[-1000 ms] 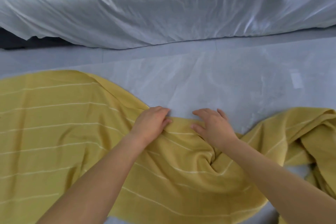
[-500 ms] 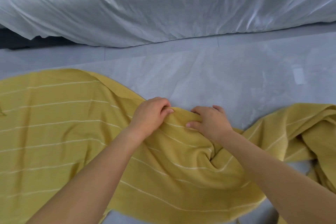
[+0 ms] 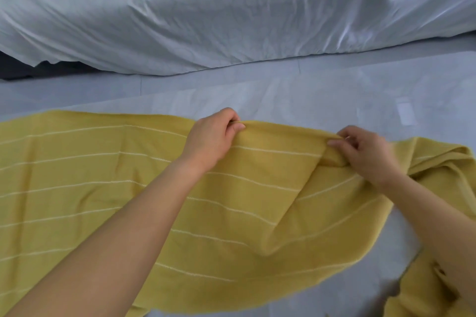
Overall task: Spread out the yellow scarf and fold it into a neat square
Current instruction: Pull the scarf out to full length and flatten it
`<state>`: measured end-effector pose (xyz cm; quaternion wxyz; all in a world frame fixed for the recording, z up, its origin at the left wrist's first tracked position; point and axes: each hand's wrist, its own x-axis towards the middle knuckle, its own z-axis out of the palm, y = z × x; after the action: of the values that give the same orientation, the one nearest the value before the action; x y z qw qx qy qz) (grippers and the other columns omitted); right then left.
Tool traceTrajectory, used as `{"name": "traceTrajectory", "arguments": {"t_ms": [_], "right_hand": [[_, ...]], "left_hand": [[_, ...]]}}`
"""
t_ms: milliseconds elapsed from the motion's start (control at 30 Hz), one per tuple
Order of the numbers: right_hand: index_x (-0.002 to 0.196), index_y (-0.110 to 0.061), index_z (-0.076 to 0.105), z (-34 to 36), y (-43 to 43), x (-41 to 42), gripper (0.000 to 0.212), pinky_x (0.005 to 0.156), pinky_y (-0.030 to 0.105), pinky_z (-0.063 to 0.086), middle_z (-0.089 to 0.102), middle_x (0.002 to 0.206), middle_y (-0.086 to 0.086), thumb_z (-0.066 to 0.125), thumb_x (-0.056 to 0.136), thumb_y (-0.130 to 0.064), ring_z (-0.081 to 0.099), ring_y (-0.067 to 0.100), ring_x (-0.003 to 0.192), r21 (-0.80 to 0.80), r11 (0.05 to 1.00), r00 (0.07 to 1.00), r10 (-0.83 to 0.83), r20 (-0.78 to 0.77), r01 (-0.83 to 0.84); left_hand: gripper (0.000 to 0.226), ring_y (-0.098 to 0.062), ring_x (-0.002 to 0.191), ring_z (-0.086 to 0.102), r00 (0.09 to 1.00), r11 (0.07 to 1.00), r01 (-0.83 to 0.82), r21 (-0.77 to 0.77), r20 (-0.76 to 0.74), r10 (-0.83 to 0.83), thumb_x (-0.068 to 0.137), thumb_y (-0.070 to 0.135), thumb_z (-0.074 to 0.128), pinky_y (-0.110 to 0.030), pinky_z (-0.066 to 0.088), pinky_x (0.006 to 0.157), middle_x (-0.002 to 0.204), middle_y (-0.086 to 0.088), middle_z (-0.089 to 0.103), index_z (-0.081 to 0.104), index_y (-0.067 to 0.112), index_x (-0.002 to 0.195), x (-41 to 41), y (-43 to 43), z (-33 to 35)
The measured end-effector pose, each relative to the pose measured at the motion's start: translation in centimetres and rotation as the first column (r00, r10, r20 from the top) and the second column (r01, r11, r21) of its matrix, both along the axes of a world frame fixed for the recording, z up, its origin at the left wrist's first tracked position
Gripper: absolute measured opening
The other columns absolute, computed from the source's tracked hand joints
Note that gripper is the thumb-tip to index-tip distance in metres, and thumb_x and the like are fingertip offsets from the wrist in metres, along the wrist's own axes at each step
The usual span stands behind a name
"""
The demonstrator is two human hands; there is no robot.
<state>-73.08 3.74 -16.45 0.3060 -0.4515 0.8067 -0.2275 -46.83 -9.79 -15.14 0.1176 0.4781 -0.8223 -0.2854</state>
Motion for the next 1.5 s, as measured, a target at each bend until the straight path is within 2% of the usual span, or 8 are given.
{"name": "traceTrajectory", "arguments": {"t_ms": [333,467,633,833,1000,1167,1367,1500], "right_hand": [[0.08,-0.03,0.057,8.2,-5.0,-4.3,0.024,0.066,0.035,0.041,0.055,0.064,-0.004,0.063,0.076,-0.053,0.048,0.024,0.075,0.076,0.968,0.898,0.251,-0.361,-0.24],[0.091,-0.026,0.061,5.3,-7.5,-5.0,0.035,0.066,0.033,0.036,0.049,0.068,-0.003,0.051,0.083,-0.059,0.045,0.023,0.081,0.248,0.92,0.788,0.388,-0.478,-0.303],[0.096,-0.02,0.062,1.3,-10.0,-5.3,0.04,0.068,0.034,0.034,0.056,0.084,0.005,0.048,0.087,-0.057,0.053,0.03,0.093,0.291,0.914,0.779,0.396,-0.487,-0.282],[0.075,-0.019,0.051,0.0,-13.8,-6.2,0.039,0.076,0.035,0.032,0.055,0.076,0.005,0.047,0.089,-0.055,0.055,0.029,0.087,0.375,0.863,0.632,0.504,-0.588,-0.339],[0.107,-0.016,0.055,-2.5,-12.6,-5.7,0.043,0.092,0.039,0.027,0.063,0.099,0.012,0.051,0.087,-0.054,0.057,0.031,0.097,0.349,0.907,0.576,0.419,-0.702,-0.236],[0.128,-0.011,0.051,-3.4,-8.3,-1.2,0.06,0.107,0.053,0.022,0.049,0.132,0.016,0.046,0.084,-0.051,0.046,0.036,0.119,0.005,0.919,0.67,0.291,-0.683,-0.394],[0.147,-0.036,0.017,-6.0,-4.7,3.0,0.071,0.114,0.048,-0.002,0.01,0.157,0.008,0.005,0.084,-0.067,0.009,0.029,0.144,0.382,0.771,0.583,0.636,-0.505,-0.51],[0.145,-0.043,-0.009,-7.3,-4.8,2.4,0.067,0.115,0.048,-0.006,-0.013,0.157,0.001,0.005,0.084,-0.067,-0.01,0.023,0.144,0.477,0.748,0.595,0.659,-0.459,-0.461]], "left_hand": [[0.016,-0.022,0.076,0.055,0.989,0.992,-0.101,-0.07,-0.117,0.093,0.088,0.026,0.061,-0.036,0.042,0.07,0.081,-0.001,0.062,0.058,0.01,0.087,-2.6,-2.2,0.4],[0.015,-0.021,0.08,0.054,0.991,0.987,-0.117,-0.112,-0.074,0.109,0.088,0.026,0.061,-0.032,0.039,0.069,0.085,-0.002,0.062,0.058,0.011,0.087,-2.7,-3.6,-0.6],[0.015,-0.024,0.086,0.055,0.996,0.984,-0.086,-0.157,0.019,0.09,0.088,0.028,0.06,-0.036,0.04,0.073,0.089,-0.004,0.063,0.059,0.012,0.087,-4.0,-5.9,-2.4],[0.016,-0.027,0.096,0.053,0.982,0.97,-0.12,-0.211,0.116,0.147,0.089,0.028,0.057,-0.039,0.041,0.079,0.098,-0.007,0.06,0.058,0.013,0.093,-5.7,-7.3,-4.4],[0.034,-0.031,0.111,0.046,0.975,0.948,-0.166,-0.272,0.099,0.199,0.089,0.026,0.052,-0.038,0.036,0.092,0.12,-0.012,0.051,0.05,0.007,0.117,-4.9,-4.0,-5.9],[0.073,-0.021,0.145,0.004,0.957,0.996,0.017,-0.09,0.291,0.01,0.091,0.052,0.023,-0.041,0.005,0.118,0.157,-0.008,0.01,0.012,0.007,0.148,-1.3,1.3,-7.6],[0.091,-0.016,0.143,-0.016,0.829,0.998,0.066,0.021,0.555,-0.066,0.081,0.072,0.007,-0.044,-0.003,0.117,0.156,-0.003,-0.016,-0.01,0.013,0.148,1.1,2.1,-9.9],[0.086,-0.016,0.143,-0.014,0.823,0.996,0.054,0.066,0.562,-0.081,0.087,0.067,0.018,-0.045,-0.001,0.117,0.156,-0.003,-0.016,-0.01,0.013,0.148,0.8,1.5,-9.8]]}}
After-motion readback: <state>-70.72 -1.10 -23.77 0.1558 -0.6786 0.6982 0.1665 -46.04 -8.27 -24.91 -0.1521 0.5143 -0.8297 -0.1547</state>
